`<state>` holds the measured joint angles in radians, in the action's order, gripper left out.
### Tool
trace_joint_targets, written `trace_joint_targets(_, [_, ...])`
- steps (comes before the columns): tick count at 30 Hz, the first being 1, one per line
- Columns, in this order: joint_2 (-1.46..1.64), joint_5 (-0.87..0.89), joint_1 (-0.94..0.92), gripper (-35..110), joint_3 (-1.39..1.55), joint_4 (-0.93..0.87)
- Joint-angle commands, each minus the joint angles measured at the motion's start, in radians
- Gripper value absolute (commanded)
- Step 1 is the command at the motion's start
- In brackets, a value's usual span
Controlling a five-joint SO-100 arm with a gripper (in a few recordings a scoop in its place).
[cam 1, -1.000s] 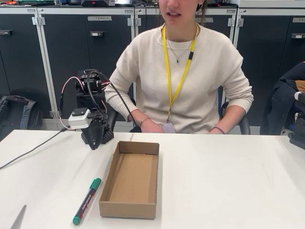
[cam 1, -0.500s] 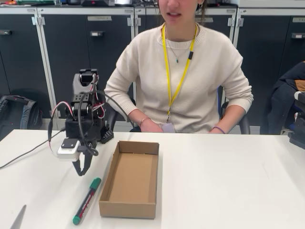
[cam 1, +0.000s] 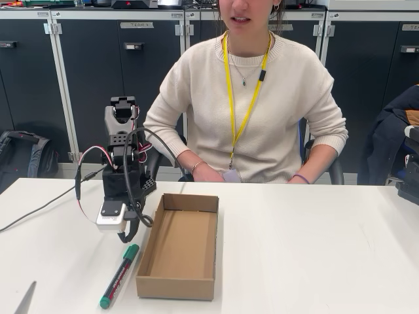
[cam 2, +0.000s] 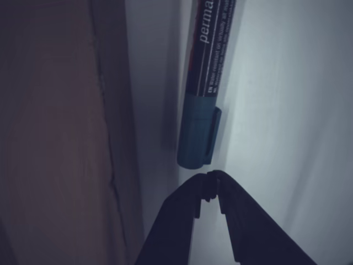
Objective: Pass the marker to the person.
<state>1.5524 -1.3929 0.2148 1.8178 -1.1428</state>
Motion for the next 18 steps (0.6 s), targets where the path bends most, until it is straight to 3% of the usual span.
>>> trace_joint_targets(1, [0.006, 0.009, 0.029, -5, -0.055, -0.017])
trace_joint_targets(12, [-0.058, 0.026, 0.041, 0, -0.078, 0.009])
trace_joint_targets(18, [-0.091, 0.049, 0.038, 13, -0.087, 0.025])
